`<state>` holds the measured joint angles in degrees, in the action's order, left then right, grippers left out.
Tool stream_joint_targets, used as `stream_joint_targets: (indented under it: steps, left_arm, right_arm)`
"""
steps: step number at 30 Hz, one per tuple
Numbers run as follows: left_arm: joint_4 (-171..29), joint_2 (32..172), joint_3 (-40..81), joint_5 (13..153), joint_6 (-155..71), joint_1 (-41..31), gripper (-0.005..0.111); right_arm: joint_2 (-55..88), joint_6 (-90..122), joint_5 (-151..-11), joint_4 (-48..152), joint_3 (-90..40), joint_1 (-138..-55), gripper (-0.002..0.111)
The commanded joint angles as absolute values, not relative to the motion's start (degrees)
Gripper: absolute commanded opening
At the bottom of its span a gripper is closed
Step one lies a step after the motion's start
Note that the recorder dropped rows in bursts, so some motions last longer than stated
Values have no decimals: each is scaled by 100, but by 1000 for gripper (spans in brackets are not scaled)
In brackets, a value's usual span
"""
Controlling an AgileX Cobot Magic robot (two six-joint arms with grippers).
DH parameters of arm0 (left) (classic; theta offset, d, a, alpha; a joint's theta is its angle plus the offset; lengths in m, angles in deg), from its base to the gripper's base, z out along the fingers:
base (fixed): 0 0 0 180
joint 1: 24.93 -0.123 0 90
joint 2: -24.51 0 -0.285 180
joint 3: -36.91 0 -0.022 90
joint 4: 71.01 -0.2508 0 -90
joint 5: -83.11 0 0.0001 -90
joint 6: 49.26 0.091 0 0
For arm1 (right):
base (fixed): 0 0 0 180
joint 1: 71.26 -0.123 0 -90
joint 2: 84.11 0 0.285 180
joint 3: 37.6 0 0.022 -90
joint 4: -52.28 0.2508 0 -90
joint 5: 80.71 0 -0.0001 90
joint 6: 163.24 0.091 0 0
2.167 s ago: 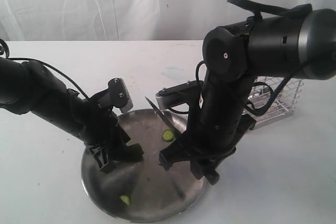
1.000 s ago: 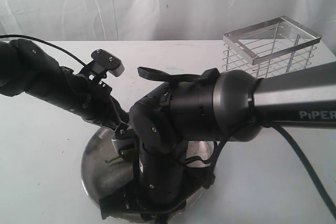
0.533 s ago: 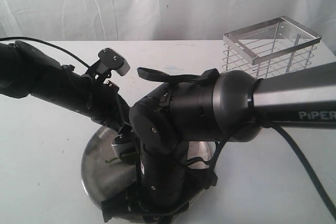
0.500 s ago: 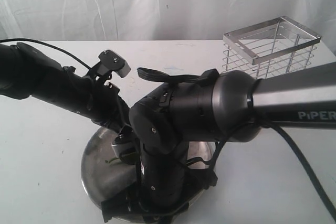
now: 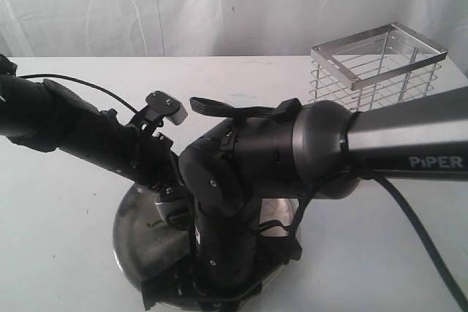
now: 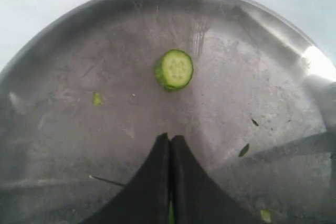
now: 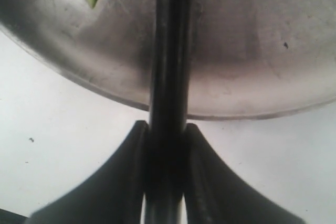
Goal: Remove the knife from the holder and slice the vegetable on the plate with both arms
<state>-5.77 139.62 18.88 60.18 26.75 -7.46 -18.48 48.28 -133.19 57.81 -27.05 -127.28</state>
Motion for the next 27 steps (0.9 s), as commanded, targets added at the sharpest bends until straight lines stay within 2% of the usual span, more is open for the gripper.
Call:
stream_joint_targets:
  steps: [1,14,27]
  left_arm:
    - [-672,14187,1832,5955,2750,-762,0]
    - [-731,14786,1832,6211,2751,-762,0]
    - [-744,14790,1845,6239,2751,-762,0]
  right_arm:
    - [-1855,4850,-13221,5725,-2699,-12752,0]
    - [-1989,4850,-13090,5652,-2699,-12752,0]
    - [-2293,4782,-13126,5623,-2699,-12752,0]
